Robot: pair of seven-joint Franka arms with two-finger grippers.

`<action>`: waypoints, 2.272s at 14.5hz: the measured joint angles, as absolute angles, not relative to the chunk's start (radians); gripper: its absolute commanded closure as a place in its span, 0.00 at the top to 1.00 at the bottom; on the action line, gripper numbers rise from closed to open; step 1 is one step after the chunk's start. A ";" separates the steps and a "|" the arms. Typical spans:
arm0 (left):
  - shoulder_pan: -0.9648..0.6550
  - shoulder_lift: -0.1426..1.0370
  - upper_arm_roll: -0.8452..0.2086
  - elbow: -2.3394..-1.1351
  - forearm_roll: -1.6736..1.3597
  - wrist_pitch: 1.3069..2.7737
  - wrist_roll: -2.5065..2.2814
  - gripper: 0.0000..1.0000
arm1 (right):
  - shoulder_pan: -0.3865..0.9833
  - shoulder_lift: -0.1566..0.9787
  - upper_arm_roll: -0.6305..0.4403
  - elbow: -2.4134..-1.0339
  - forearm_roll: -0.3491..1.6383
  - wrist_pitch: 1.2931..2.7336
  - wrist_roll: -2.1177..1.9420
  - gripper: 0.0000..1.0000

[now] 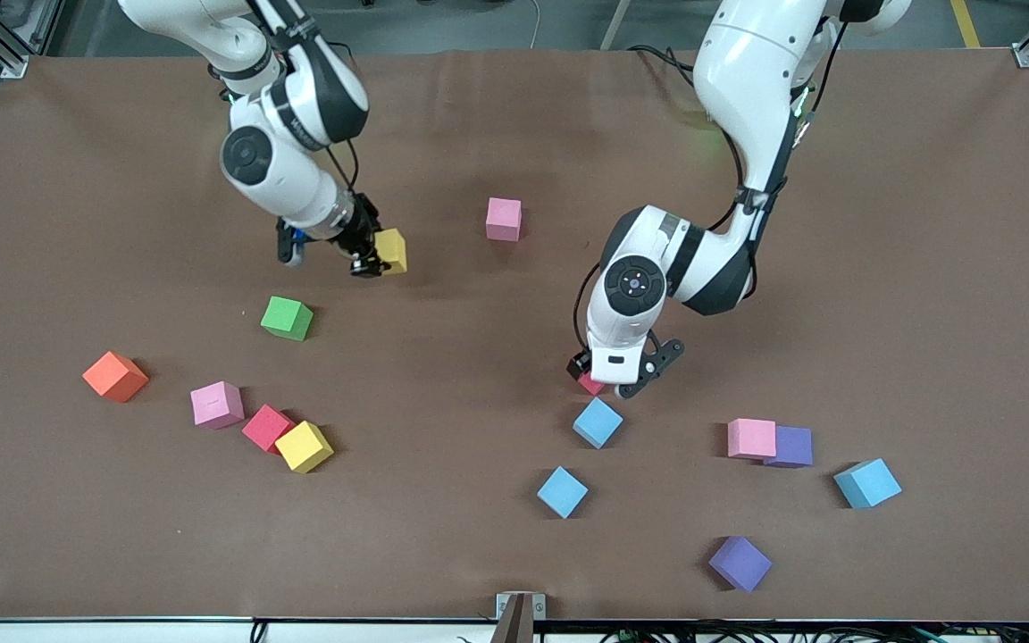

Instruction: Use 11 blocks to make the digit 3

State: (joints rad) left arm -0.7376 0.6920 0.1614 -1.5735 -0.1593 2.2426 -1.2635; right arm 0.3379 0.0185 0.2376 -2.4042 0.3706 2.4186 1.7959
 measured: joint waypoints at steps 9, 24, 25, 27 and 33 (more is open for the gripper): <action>-0.742 0.749 0.165 -1.574 -0.124 2.323 -1.409 0.85 | 0.469 0.154 0.271 -2.473 0.371 2.625 2.028 0.00; -0.773 0.645 0.163 -1.557 -0.124 2.109 -1.808 0.18 | 0.606 0.235 0.271 -2.464 0.374 2.769 2.212 0.00; -0.785 0.634 0.163 -1.557 -0.123 2.078 -1.842 0.18 | 0.612 0.243 0.271 -2.464 0.375 2.779 2.218 0.00; -0.811 0.628 0.163 -1.558 -0.122 2.025 -1.917 0.18 | 0.615 0.250 0.271 -2.464 0.376 2.786 2.227 0.00; -0.882 0.629 0.161 -1.581 -0.121 1.947 -2.163 0.18 | 0.650 0.252 0.271 -2.454 0.377 2.786 2.266 0.00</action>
State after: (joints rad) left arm -0.8824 0.6289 0.1609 -1.5808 -0.1214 1.9473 -2.1634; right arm 0.6498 0.2522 0.2713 -2.4545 0.3770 2.7860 2.2657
